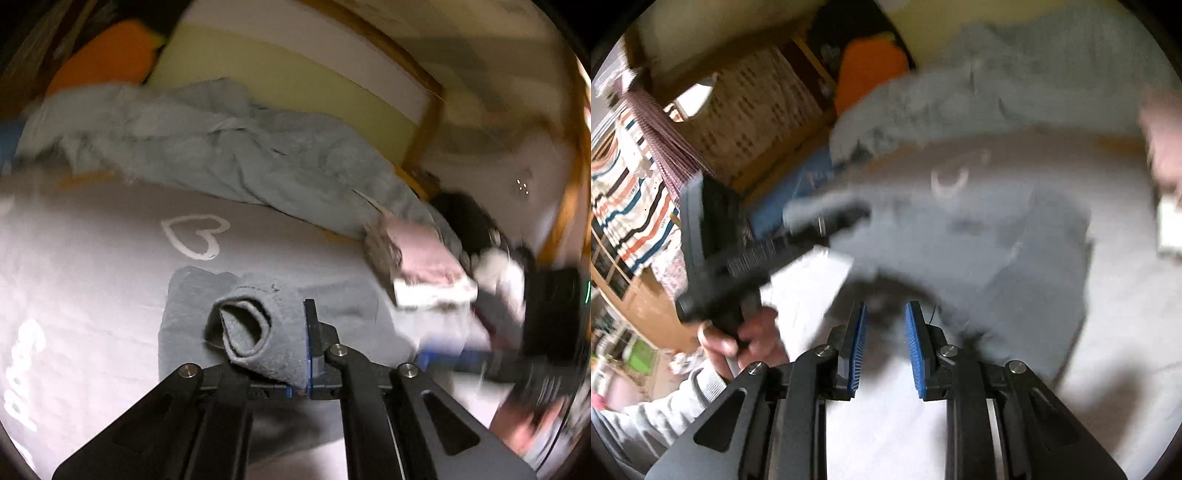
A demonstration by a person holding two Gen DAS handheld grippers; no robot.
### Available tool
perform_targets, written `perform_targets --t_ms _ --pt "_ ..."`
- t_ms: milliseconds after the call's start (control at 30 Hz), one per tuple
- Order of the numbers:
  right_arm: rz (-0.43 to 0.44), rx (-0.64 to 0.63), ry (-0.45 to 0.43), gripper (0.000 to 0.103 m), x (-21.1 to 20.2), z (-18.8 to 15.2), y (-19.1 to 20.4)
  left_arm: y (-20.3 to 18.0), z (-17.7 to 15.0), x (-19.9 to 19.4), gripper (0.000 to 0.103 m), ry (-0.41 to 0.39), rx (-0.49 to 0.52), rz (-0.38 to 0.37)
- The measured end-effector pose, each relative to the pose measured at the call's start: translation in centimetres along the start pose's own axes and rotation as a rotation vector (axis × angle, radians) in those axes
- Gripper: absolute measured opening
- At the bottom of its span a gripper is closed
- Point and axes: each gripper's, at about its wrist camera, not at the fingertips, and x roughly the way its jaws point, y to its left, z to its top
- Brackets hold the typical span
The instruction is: Fold small clothes
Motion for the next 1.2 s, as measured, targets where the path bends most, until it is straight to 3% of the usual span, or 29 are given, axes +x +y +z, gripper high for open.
perform_targets --t_ms 100,200,367,567,667,700,733,867,1000,1100,1200 --pt "-0.129 0.01 -0.1 0.022 -1.0 -0.1 -0.4 -0.4 0.1 -0.6 0.004 -0.019 0.071 0.021" --pt "-0.235 0.06 -0.064 0.022 0.5 -0.8 -2.1 -0.5 1.9 -0.5 0.004 -0.019 0.071 0.004" --pt "-0.232 0.115 0.039 0.022 3.1 -2.0 -3.5 -1.9 3.0 0.2 0.006 0.018 0.168 0.023" --pt "-0.25 0.112 0.085 0.022 3.5 -2.7 -3.5 1.9 -0.3 1.3 0.013 0.118 0.05 0.09" --pt "-0.244 0.051 0.179 0.023 4.2 -3.0 -3.1 4.0 -2.3 0.4 0.039 0.147 0.016 0.172" --pt "-0.236 0.034 0.23 0.023 4.3 -3.3 -3.1 4.6 -2.6 0.0 0.056 0.148 0.017 0.208" --pt "-0.227 0.031 0.236 0.023 4.1 -3.3 -3.3 5.2 -2.9 -0.6 0.061 0.142 0.021 0.255" --pt "-0.212 0.038 0.207 0.023 2.7 -2.5 -3.0 7.5 -2.4 -3.4 0.06 0.079 -0.073 0.288" --pt "-0.259 0.021 0.017 0.023 -0.2 -1.0 -1.8 6.0 -1.1 -5.1 0.061 -0.007 -0.053 0.235" --pt "-0.367 -0.001 -0.058 0.023 0.5 -0.4 -1.8 4.1 0.6 -3.9 0.064 -0.001 -0.022 0.181" --pt "-0.37 0.042 -0.038 0.023 2.4 -0.2 -2.9 4.1 2.1 -1.0 0.077 0.081 -0.056 0.109"
